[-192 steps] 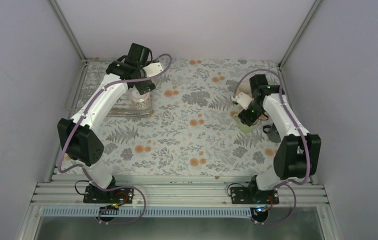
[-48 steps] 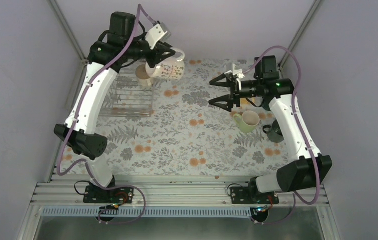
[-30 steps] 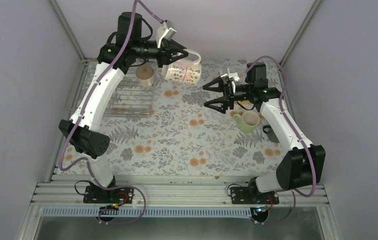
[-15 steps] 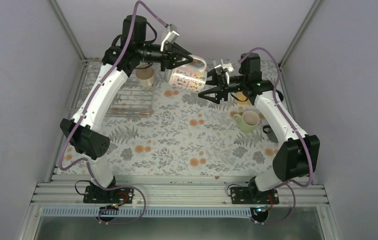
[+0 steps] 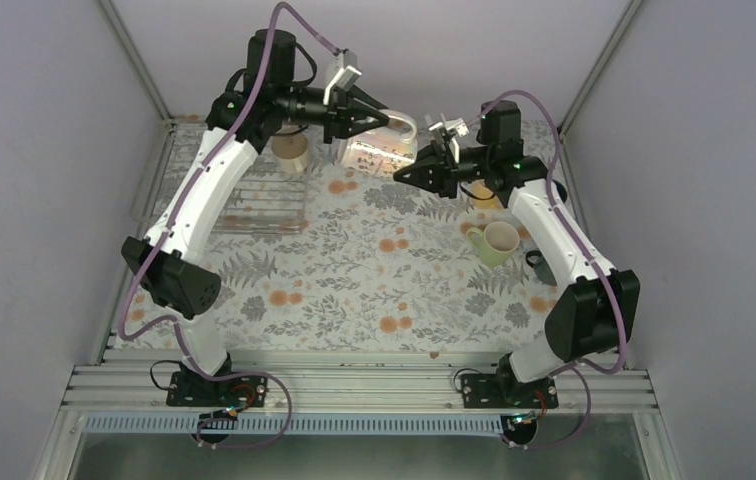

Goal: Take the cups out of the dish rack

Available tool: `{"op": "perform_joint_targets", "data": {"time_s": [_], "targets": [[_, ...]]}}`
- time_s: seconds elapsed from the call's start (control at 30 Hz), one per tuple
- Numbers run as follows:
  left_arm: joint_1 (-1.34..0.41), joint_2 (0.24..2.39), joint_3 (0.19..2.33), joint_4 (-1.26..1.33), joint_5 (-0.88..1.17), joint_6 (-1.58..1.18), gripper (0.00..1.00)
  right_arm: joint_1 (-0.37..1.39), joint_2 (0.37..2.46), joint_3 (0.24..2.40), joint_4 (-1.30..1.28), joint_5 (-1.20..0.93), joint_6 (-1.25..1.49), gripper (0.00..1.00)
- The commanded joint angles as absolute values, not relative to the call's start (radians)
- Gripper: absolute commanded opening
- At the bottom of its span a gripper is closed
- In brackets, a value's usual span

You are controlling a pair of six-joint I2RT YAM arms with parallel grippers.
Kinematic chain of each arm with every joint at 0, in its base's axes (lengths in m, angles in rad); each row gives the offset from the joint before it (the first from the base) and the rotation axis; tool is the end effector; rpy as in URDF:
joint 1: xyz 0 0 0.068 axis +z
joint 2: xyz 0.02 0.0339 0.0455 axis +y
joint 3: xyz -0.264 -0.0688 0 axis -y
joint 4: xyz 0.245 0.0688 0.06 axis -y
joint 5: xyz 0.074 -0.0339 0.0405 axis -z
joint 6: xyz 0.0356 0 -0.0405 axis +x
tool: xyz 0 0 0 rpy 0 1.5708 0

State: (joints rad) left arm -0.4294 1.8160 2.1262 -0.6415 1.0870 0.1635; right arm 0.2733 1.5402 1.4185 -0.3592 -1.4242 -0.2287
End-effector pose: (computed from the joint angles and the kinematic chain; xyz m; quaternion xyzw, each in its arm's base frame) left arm 0.3367 -0.1888 0.4721 0.4908 0.5786 -0.4831 0.4369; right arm 0.3108 0.1237 0.3706 -0.4889 0.5429 0.5674 0.3798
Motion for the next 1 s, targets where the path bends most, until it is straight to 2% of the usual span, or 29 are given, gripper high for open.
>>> {"op": "perform_joint_targets", "data": {"time_s": [0.0, 0.07, 0.13, 0.2, 0.23, 0.3, 0.33, 0.57, 0.6, 0.77, 0.97], "targets": [[-0.443, 1.828, 2.187, -0.657, 1.094, 0.192, 0.03, 0.285, 1.487, 1.390, -0.316, -1.350, -0.240, 0.03], [-0.443, 1.835, 2.197, -0.693, 1.061, 0.243, 0.04, 0.286, 1.475, 1.396, -0.351, -1.309, -0.249, 0.03], [-0.443, 1.834, 2.198, -0.723, 0.994, 0.293, 0.12, 0.285, 1.485, 1.442, -0.458, -1.244, -0.327, 0.03], [-0.442, 1.831, 2.195, -0.755, 0.909, 0.348, 0.30, 0.285, 1.523, 1.523, -0.610, -1.164, -0.421, 0.03], [-0.442, 1.829, 2.192, -0.769, 0.859, 0.380, 0.36, 0.287, 1.540, 1.560, -0.704, -1.119, -0.460, 0.03], [-0.441, 1.829, 2.196, -0.792, 0.755, 0.418, 0.41, 0.286, 1.559, 1.606, -0.777, -1.002, -0.502, 0.03], [-0.440, 1.829, 2.204, -0.804, 0.696, 0.430, 0.47, 0.287, 1.559, 1.620, -0.799, -0.949, -0.514, 0.03], [-0.431, 1.795, 2.227, -0.882, 0.454, 0.498, 0.97, 0.286, 1.570, 1.708, -0.969, -0.660, -0.600, 0.03], [-0.429, 1.783, 2.218, -0.887, 0.420, 0.510, 1.00, 0.285, 1.581, 1.721, -1.012, -0.627, -0.617, 0.03], [-0.428, 1.694, 2.104, -0.847, 0.199, 0.583, 1.00, 0.287, 1.621, 1.695, -1.156, -0.448, -0.676, 0.03], [-0.349, 1.689, 2.062, -0.802, -0.012, 0.529, 1.00, 0.316, 1.620, 1.483, -1.149, -0.277, -0.687, 0.04]]}}
